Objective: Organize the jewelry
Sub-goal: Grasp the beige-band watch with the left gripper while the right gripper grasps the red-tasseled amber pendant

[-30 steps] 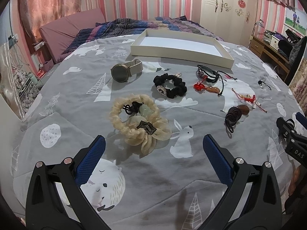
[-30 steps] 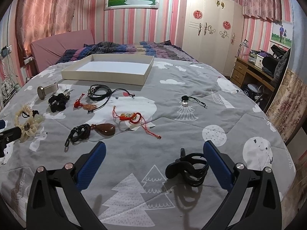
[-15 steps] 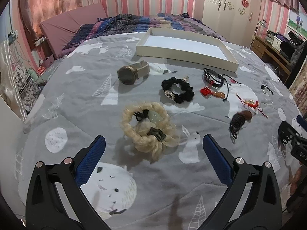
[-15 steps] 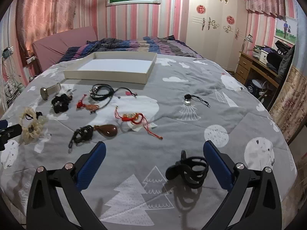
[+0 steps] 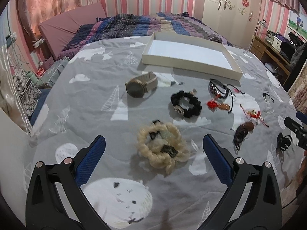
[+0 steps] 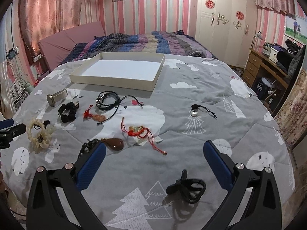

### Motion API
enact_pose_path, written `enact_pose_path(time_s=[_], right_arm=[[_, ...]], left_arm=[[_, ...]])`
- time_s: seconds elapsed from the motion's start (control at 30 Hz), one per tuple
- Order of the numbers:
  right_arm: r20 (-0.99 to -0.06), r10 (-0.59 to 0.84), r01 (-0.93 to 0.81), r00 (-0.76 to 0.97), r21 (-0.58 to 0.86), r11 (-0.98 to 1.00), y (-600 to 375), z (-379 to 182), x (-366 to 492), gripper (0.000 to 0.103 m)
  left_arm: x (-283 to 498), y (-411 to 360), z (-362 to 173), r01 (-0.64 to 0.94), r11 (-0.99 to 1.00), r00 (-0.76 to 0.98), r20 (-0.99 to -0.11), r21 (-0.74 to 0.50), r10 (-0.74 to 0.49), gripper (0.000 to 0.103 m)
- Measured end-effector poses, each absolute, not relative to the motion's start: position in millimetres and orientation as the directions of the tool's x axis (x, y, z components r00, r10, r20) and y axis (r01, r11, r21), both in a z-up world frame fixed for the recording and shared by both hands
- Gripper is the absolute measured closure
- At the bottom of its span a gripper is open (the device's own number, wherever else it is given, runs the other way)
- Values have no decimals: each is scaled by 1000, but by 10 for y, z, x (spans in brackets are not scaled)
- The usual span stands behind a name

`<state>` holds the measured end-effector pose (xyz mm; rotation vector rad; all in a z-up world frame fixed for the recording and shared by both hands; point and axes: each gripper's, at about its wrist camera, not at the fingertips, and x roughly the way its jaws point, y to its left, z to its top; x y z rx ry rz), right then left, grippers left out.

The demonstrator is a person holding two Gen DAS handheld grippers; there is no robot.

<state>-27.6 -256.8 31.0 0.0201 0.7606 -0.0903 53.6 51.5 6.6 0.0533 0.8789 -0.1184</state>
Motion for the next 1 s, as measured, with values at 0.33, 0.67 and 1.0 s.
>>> enact_pose_path(time_s=[0.33, 0.67, 1.0], right_arm=[[-719, -26, 54, 694, 16, 998, -2567, 680, 121, 2], [-763, 20, -61, 646, -25, 998, -2225, 800, 515, 2], [-857, 67, -205, 511, -45, 978, -1898, 646, 1058, 3]], left_arm=[[853, 668, 313, 146, 989, 648, -756, 0, -96, 3], [1218, 706, 507, 216, 976, 614, -775, -15, -148, 3], [1897, 780, 303, 245, 968, 512, -843, -43, -167, 10]])
